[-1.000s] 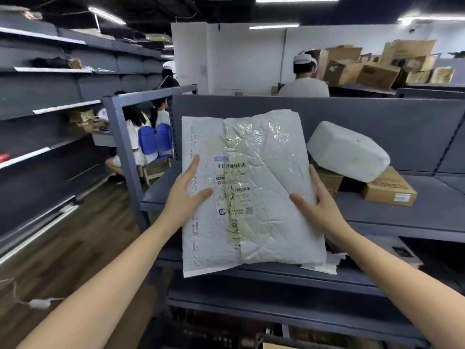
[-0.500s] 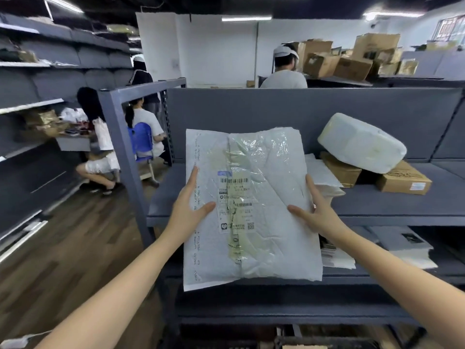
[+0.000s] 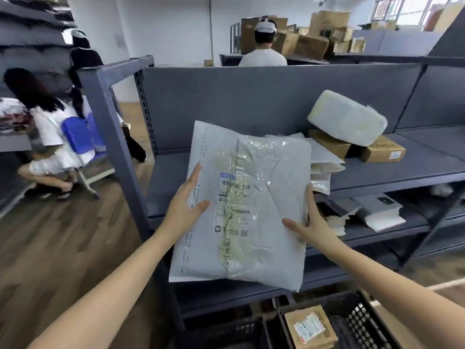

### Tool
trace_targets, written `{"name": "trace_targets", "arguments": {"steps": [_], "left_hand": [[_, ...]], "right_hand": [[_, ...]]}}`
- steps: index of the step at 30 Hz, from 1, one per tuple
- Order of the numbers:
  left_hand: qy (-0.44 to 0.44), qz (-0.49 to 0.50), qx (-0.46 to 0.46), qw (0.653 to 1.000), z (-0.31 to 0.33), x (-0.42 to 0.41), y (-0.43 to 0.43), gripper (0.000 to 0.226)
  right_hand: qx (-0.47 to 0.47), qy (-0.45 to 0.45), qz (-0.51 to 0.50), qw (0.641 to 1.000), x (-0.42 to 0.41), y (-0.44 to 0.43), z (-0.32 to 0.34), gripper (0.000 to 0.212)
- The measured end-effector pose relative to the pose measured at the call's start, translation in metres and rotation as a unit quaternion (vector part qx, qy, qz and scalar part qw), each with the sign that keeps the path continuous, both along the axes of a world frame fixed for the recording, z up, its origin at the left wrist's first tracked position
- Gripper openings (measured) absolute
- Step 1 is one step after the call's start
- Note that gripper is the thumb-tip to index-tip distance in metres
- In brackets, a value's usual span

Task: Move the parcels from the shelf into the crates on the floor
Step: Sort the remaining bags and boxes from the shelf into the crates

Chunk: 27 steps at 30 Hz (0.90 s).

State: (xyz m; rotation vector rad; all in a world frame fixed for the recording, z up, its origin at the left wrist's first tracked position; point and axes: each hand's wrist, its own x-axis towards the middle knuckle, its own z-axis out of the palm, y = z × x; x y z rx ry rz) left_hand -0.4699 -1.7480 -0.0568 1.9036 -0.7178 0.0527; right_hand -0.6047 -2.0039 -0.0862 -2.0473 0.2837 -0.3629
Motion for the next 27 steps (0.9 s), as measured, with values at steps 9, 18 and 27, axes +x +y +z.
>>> {"name": "trace_targets", "arguments": {"steps": [9, 18, 27], "left_hand": [[-0.007, -0.109, 0.107, 0.988, -0.015, -0.028, 0.006, 0.085], [0.039, -0.148, 0.148, 0.977, -0.002, -0.043, 0.018, 0.078], [0.027, 0.145, 0.225, 0.963, -0.114, -0.066, 0.046, 0.096]], "right_hand": [[-0.412, -0.039, -0.049, 0.909, -0.013, -0.019, 0.019, 0.085], [-0.085, 0.030, 0.180, 0.980, -0.038, -0.008, 0.034, 0.070], [0.040, 0.061, 0.111, 0.991, -0.043, 0.012, -0.086, 0.065]]}}
